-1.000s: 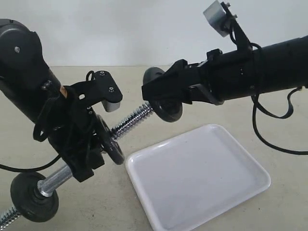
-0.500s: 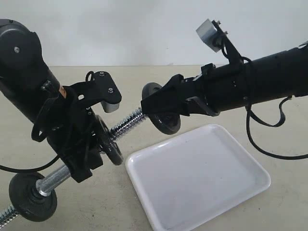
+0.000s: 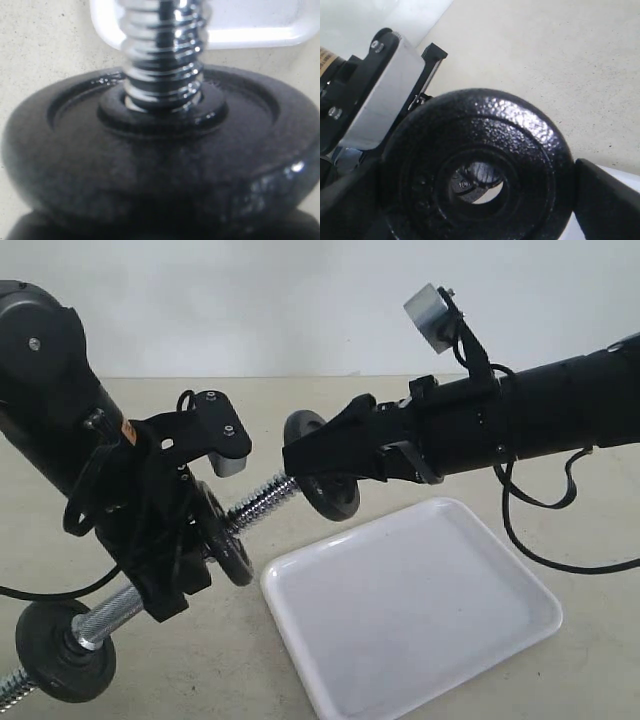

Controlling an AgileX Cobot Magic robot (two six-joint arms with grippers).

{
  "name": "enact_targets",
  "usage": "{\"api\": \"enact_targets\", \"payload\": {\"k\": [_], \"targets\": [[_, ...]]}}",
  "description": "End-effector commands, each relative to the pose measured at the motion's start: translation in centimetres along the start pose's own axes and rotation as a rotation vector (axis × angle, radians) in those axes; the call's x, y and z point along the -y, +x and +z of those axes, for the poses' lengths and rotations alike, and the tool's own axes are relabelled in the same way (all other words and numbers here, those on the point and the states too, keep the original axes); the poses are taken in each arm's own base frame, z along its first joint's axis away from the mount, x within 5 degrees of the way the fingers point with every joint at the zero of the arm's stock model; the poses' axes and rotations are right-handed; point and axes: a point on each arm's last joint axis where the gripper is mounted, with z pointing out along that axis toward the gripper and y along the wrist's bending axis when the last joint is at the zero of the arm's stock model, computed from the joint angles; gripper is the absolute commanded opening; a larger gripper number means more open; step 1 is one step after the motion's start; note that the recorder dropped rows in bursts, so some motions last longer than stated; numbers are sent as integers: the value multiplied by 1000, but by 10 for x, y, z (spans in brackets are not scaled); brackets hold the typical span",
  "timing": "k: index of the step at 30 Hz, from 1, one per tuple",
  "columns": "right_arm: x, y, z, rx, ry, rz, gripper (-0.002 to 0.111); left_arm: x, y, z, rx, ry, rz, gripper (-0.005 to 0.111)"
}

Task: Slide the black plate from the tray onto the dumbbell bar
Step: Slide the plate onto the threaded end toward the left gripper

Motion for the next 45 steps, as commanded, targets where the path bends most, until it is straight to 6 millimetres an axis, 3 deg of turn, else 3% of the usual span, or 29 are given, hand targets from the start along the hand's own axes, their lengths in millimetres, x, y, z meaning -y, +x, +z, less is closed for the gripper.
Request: {"api": "enact_targets", "payload": {"k": [1,23,45], "targets": [[-11,-8,-3,49,-84,-3,0,1,-10,-22,98,-43,3,4],[-9,-9,-3,53,-61,7,0,6,-13,-22,132,15,41,4],[10,-5,5,56,10,100,0,6,-15,-15,136,37,65,4]]}}
